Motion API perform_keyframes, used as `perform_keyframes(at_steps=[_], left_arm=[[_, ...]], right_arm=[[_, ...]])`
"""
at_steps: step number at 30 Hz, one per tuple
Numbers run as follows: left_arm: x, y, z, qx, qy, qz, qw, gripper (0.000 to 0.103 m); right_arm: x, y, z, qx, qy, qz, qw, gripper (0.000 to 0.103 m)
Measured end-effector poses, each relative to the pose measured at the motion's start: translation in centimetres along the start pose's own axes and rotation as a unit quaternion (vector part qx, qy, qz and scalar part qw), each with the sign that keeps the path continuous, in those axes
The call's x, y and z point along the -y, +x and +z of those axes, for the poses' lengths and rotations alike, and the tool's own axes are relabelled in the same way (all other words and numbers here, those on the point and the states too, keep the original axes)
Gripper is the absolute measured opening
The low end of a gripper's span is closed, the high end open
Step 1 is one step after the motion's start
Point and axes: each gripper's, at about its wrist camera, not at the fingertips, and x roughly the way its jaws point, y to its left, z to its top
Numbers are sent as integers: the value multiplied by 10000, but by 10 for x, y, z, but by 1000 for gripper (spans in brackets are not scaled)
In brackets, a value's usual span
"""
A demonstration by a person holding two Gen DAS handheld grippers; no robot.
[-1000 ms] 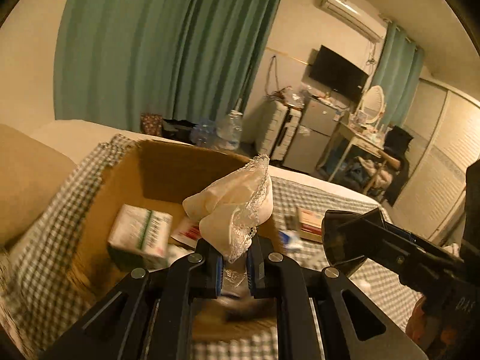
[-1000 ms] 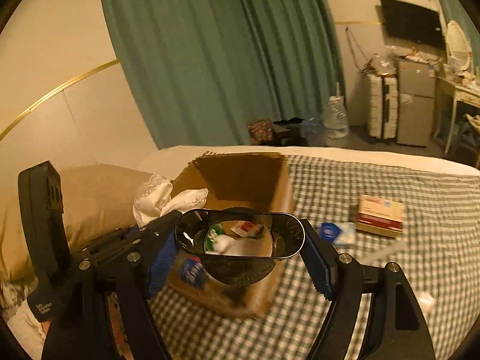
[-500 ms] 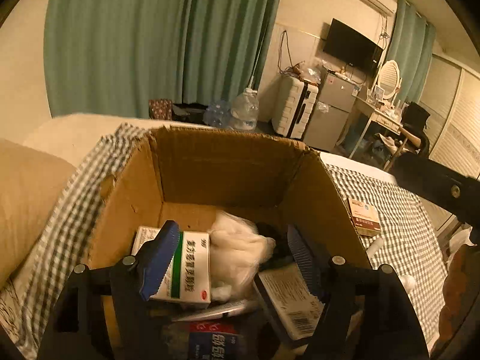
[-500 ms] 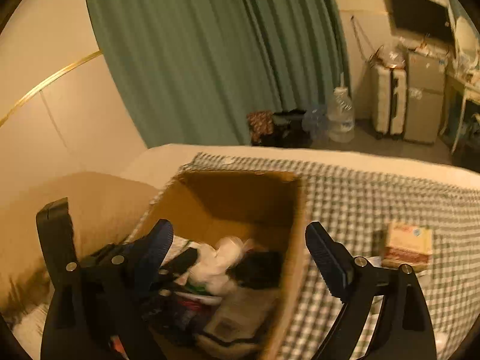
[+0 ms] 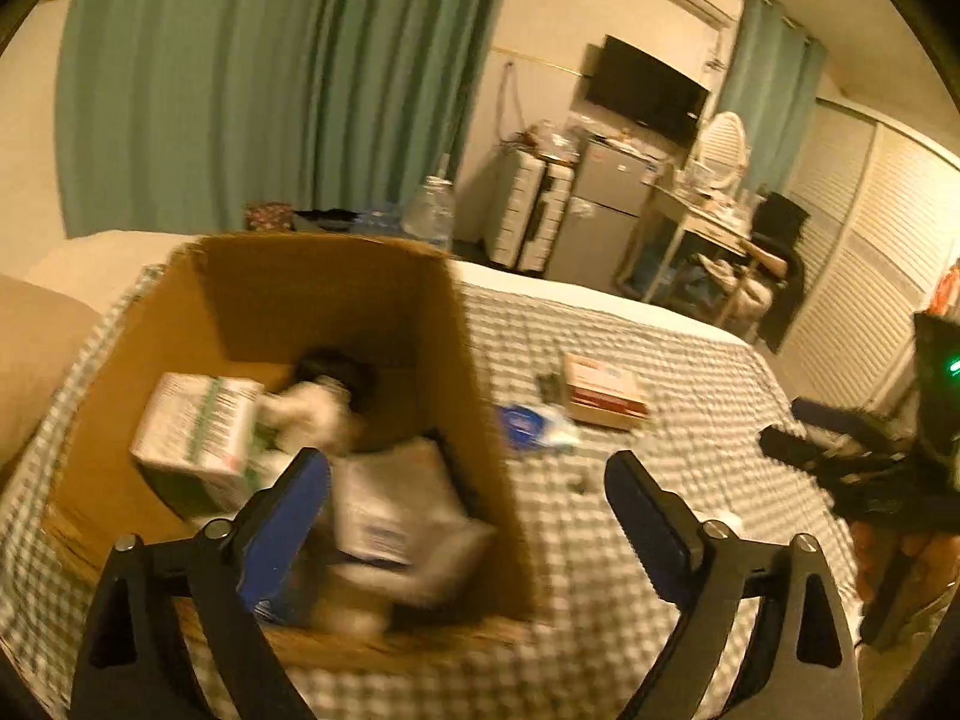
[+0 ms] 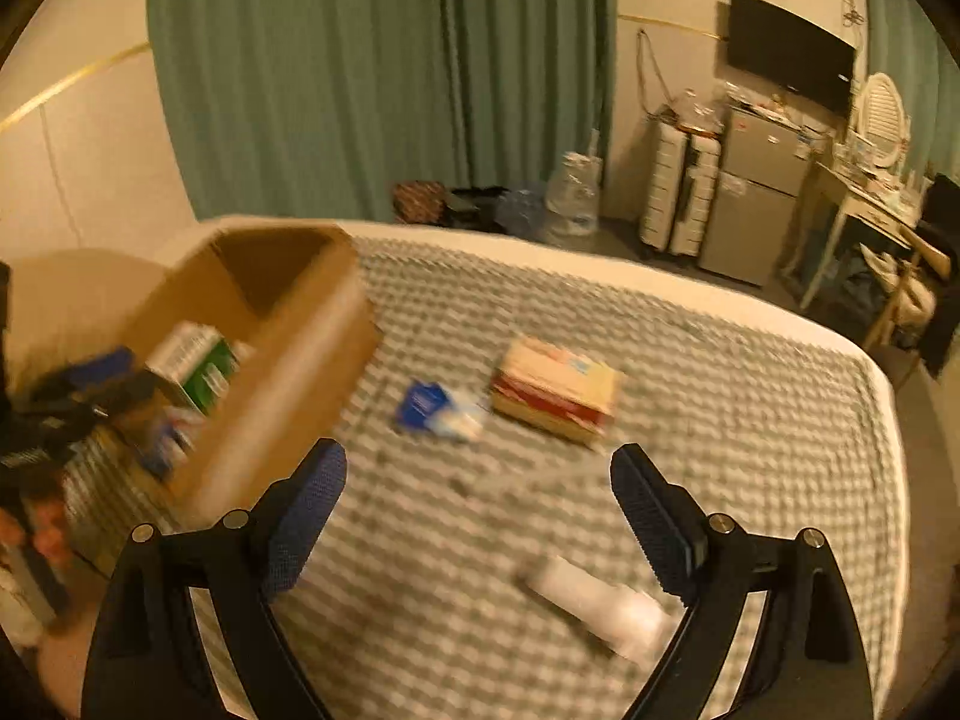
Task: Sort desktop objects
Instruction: 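Grasp the white cone-shaped bottle on the bedspread with the right gripper, then grasp the white foam stick with the left gripper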
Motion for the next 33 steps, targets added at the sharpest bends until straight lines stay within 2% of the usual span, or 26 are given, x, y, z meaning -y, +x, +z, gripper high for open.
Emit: perform_keyframes(at_steps=[2,5,7,9,12,16,20,24,26,28,33], left_arm=[[28,0,-9,-4,-1,-223,9998,103],[66,9,-22,-132,209,-507,9984,103],[86,21,-32,-333,334,-533,9975,103],[102,35,-44,-477,401,-510,9968,103],[117,58,-53,-650,486,-321,9962,103],[123,88,-66,-900,597,-109,9941,103],[114,112,-73,-1062,531,53,9929,103],[106,134,-73,-1135,461,159,9923,103],[104,143,-72,-1167,386,175,9923,103],[103,152,-70,-1216,333,144,9919,103],[111,169,-62,-1090,293,411,9928,103]], right_arm=[[22,1,-18,-170,160,-36,9997,90],[43,6,-43,-420,242,-137,9987,90],[51,10,-57,-502,197,-68,9985,90],[59,23,-68,-759,159,-206,9968,90],[68,41,-77,-943,74,-278,9951,90],[68,69,-87,-1084,-86,-122,9940,90],[61,99,-92,-1288,-344,-181,9909,90],[62,116,-92,-1431,-244,-345,9888,90],[66,119,-93,-1513,-27,-281,9881,79],[72,121,-96,-1617,205,-387,9859,55],[101,99,-97,-1214,1180,-329,9850,55]])
